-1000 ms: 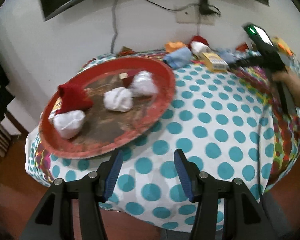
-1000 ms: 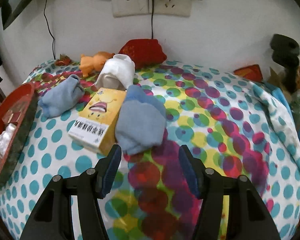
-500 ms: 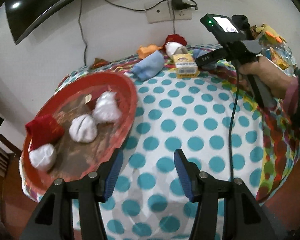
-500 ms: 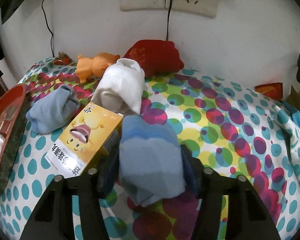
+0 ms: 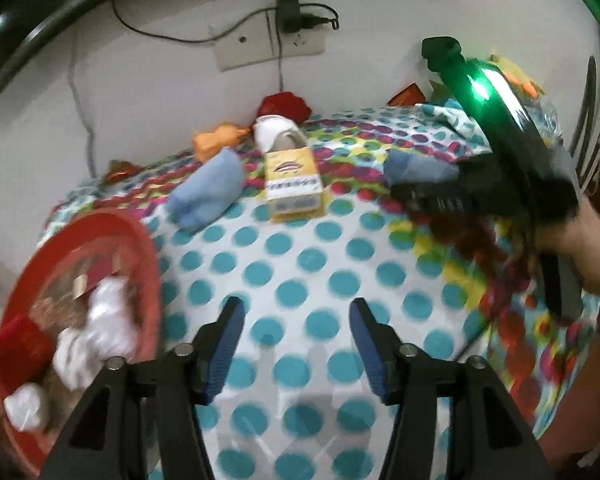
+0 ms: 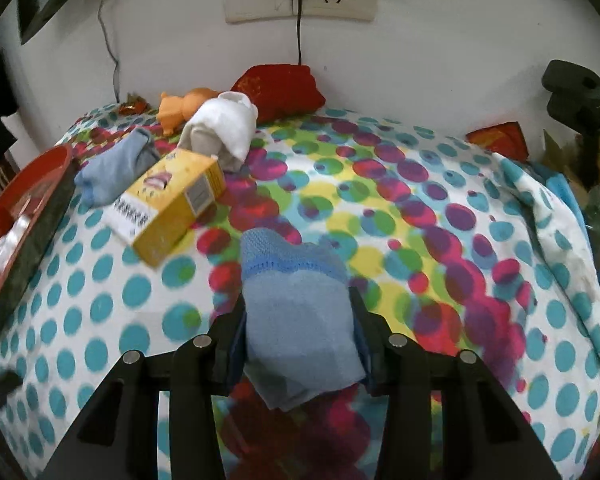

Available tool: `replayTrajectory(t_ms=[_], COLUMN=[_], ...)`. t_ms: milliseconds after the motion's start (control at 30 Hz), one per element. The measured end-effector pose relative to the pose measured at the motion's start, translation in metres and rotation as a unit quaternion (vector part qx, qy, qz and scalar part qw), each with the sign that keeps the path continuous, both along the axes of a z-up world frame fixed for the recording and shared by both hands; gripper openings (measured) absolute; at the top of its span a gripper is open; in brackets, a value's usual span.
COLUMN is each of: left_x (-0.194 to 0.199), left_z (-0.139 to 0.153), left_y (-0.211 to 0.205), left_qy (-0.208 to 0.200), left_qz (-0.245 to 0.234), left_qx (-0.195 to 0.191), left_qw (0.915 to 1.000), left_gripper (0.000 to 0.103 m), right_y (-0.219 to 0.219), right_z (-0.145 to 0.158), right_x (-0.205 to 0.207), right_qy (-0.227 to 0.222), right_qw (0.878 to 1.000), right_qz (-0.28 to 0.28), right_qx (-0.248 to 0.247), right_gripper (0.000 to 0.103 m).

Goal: Organize objects
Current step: 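Grasp the yellow medicine box on the bed with the left gripper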

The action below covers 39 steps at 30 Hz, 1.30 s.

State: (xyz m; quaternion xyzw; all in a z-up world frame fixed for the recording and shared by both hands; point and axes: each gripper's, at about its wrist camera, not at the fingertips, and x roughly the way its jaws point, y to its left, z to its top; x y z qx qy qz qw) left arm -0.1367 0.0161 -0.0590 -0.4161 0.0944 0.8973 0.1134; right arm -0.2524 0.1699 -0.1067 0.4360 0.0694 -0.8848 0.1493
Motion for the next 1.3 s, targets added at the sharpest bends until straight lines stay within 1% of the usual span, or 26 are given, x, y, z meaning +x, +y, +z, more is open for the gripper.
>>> replayTrajectory(t_ms=[33, 133, 167, 233, 267, 333, 400, 600, 700, 800, 900, 1000, 1067, 1167, 1233, 1300], left_x=[-0.007, -0.032, -0.037, -0.050, -0.057, -0.072, -0.090, -0.130, -0.145, -0.155, -0.162, -0.167, -0.168, -0.167, -0.166, -0.165], left_z=[0.001, 0.008, 0.010, 0.013, 0.014, 0.014, 0.010, -0.005, -0.015, -0.023, -0.030, -0.037, -0.039, -0.040, -0.041, -0.042], left_y=[0.002, 0.007, 0.009, 0.016, 0.019, 0.023, 0.026, 0.028, 0.022, 0.018, 0.020, 0.022, 0.021, 0.023, 0.027, 0.029], left_qy=[-0.005, -0.010, -0.013, -0.007, -0.007, -0.015, -0.029, -0.045, -0.065, -0.076, -0.078, -0.083, -0.079, -0.068, -0.061, -0.054], left_qz=[-0.001, -0.005, -0.011, -0.017, -0.025, -0.028, -0.021, 0.009, 0.025, 0.033, 0.038, 0.043, 0.049, 0.054, 0.051, 0.045], left_qx=[0.011, 0.035, 0.038, 0.036, 0.040, 0.044, 0.048, 0.035, 0.046, 0.053, 0.043, 0.049, 0.057, 0.048, 0.032, 0.032], left_qw=[0.9999, 0.9993, 0.9991, 0.9992, 0.9989, 0.9985, 0.9982, 0.9983, 0.9966, 0.9952, 0.9953, 0.9944, 0.9940, 0.9951, 0.9963, 0.9970], left_gripper=[0.062, 0.065, 0.067, 0.069, 0.072, 0.073, 0.073, 0.073, 0.073, 0.073, 0.073, 0.073, 0.073, 0.073, 0.073, 0.073], right_y=[0.000, 0.004, 0.004, 0.004, 0.005, 0.004, 0.003, 0.003, 0.003, 0.003, 0.003, 0.003, 0.003, 0.003, 0.002, 0.002], right_z=[-0.001, 0.001, 0.001, 0.001, 0.000, 0.001, 0.000, -0.002, -0.002, -0.002, -0.002, -0.002, -0.002, -0.002, -0.002, -0.002], right_x=[0.003, 0.003, 0.003, 0.003, 0.004, 0.004, 0.004, 0.003, 0.002, 0.002, 0.002, 0.002, 0.002, 0.002, 0.002, 0.003], right_qy=[0.007, 0.004, 0.004, 0.006, 0.006, 0.004, 0.004, 0.003, 0.002, 0.002, 0.002, 0.002, 0.002, 0.002, 0.003, 0.003], right_qw=[1.000, 1.000, 1.000, 1.000, 1.000, 1.000, 1.000, 1.000, 1.000, 1.000, 1.000, 1.000, 1.000, 1.000, 1.000, 1.000], right_qz=[0.008, 0.006, 0.006, 0.007, 0.007, 0.008, 0.008, 0.009, 0.010, 0.012, 0.011, 0.011, 0.011, 0.011, 0.011, 0.011], right_qx=[0.011, 0.000, 0.000, 0.007, 0.008, 0.001, 0.002, -0.002, -0.003, -0.003, -0.004, -0.003, -0.003, -0.002, -0.001, 0.001], right_gripper=[0.044, 0.044, 0.044, 0.044, 0.045, 0.046, 0.046, 0.047, 0.048, 0.049, 0.049, 0.049, 0.049, 0.049, 0.049, 0.049])
